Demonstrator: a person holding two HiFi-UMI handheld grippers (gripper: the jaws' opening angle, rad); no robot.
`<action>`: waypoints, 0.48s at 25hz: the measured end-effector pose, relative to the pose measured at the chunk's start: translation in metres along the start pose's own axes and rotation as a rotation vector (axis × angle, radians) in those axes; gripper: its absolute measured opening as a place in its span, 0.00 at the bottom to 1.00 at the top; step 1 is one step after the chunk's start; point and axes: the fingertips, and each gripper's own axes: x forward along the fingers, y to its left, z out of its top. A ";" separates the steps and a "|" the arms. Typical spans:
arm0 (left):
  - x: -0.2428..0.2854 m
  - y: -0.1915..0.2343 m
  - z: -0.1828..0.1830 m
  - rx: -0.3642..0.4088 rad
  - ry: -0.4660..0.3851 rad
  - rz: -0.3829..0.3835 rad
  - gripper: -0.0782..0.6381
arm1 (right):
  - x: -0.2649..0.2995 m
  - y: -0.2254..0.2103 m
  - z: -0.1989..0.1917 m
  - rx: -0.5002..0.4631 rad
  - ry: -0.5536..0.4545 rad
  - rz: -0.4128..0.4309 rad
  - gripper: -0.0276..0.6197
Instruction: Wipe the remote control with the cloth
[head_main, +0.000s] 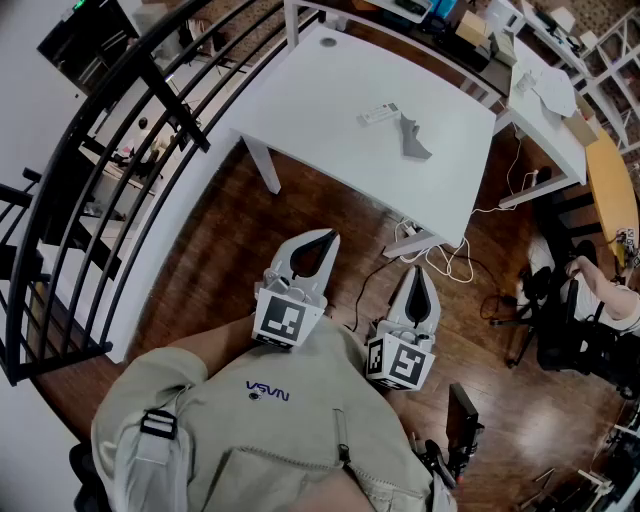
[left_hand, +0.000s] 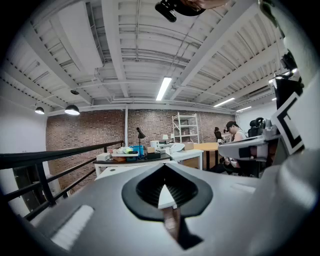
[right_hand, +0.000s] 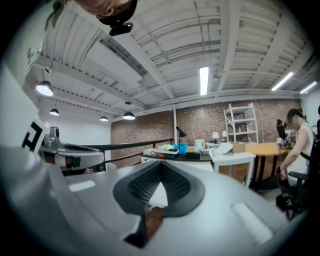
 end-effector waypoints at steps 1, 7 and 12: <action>0.003 -0.007 0.002 -0.012 -0.006 0.011 0.12 | -0.001 -0.007 -0.003 -0.001 -0.002 0.004 0.05; 0.026 -0.031 0.008 -0.019 -0.007 0.037 0.12 | 0.003 -0.042 -0.012 0.007 -0.003 0.018 0.05; 0.048 -0.026 0.014 0.001 -0.019 0.020 0.12 | 0.024 -0.051 -0.009 0.010 -0.009 0.011 0.05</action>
